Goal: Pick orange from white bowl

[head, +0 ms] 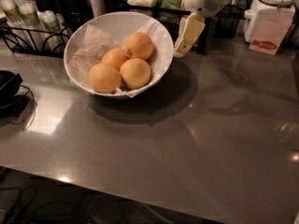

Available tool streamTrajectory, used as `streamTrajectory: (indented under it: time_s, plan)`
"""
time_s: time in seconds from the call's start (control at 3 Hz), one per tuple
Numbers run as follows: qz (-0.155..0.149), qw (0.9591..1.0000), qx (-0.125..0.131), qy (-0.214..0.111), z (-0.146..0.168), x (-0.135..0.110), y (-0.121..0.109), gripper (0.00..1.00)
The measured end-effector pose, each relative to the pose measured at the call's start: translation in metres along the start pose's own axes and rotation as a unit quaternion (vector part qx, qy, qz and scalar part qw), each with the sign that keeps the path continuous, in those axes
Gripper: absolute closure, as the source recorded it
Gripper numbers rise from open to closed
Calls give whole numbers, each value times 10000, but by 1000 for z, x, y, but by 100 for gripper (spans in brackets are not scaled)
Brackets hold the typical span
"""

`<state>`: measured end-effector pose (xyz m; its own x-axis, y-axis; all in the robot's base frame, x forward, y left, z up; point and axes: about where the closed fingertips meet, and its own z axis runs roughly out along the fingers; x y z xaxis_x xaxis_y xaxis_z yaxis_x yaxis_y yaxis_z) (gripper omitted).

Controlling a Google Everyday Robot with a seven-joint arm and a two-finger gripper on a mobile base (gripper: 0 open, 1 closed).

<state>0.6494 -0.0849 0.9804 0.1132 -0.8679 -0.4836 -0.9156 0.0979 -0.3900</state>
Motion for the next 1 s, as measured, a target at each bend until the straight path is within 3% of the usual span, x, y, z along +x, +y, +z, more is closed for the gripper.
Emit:
streamTrajectory:
  time_s: [0.33,1.0]
  plan:
    - [33,9999,-119,52,15,3,0,0]
    - [-234,9984,-520,38,58,-7,-5,15]
